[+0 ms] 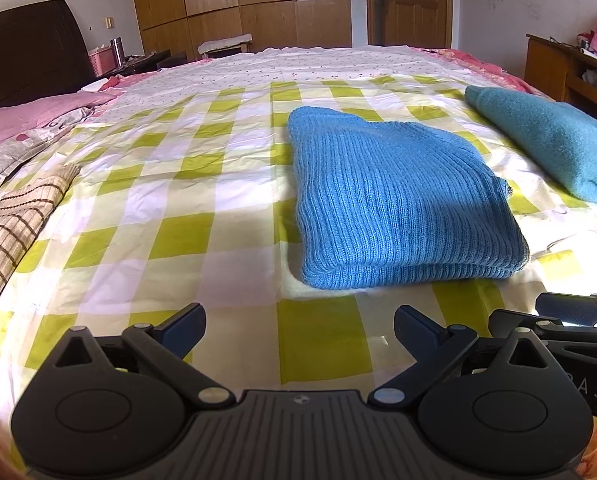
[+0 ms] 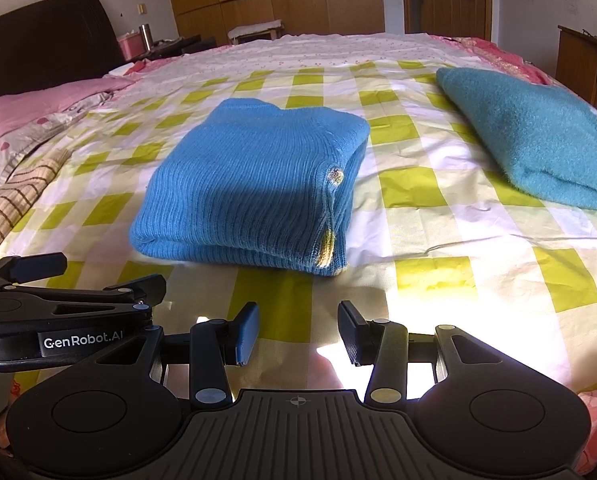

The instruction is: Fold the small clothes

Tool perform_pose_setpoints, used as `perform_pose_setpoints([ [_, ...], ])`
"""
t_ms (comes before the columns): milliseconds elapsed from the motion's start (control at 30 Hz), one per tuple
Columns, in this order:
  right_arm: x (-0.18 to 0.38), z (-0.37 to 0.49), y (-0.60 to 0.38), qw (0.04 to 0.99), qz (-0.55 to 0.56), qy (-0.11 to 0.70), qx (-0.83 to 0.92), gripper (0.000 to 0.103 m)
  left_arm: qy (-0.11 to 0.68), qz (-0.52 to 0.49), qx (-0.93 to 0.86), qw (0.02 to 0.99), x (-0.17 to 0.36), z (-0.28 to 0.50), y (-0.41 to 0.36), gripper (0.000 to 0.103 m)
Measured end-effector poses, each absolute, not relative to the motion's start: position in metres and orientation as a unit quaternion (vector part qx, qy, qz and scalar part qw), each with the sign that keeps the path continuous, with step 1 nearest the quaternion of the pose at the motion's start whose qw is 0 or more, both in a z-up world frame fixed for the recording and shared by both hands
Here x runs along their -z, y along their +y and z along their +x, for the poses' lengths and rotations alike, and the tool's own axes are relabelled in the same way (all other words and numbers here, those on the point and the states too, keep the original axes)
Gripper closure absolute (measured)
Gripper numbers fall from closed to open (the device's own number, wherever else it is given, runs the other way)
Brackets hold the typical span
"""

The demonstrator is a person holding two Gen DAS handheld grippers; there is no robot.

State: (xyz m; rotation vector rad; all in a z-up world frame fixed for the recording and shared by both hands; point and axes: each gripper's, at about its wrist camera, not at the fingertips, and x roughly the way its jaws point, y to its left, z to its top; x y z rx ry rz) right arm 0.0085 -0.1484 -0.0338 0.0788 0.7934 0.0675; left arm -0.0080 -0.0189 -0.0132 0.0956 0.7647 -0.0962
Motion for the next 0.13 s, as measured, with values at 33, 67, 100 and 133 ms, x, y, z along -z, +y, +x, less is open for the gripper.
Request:
perform_pose_setpoints([
  [33,0.0338,0.0086,-0.1484,0.921,0.038,0.386,-0.033,0.06,0.373,0.047,0.047,0.926,0.0132,-0.0079,-0.0188,0.0],
  [67,0.0338,0.0086,-0.1484,0.921,0.038,0.386,-0.033,0.06,0.373,0.047,0.047,0.926,0.0132,-0.0081,-0.0189,0.0],
  [100,0.0338,0.0086,-0.1485,0.921,0.039,0.386,-0.033,0.06,0.373,0.047,0.047,0.925,0.0133,-0.0078,-0.0186,0.0],
  [133,0.0341,0.0085,-0.1484,0.921,0.039,0.387,-0.033,0.06,0.373,0.046,0.047,0.925,0.0133,-0.0078,-0.0186,0.0],
])
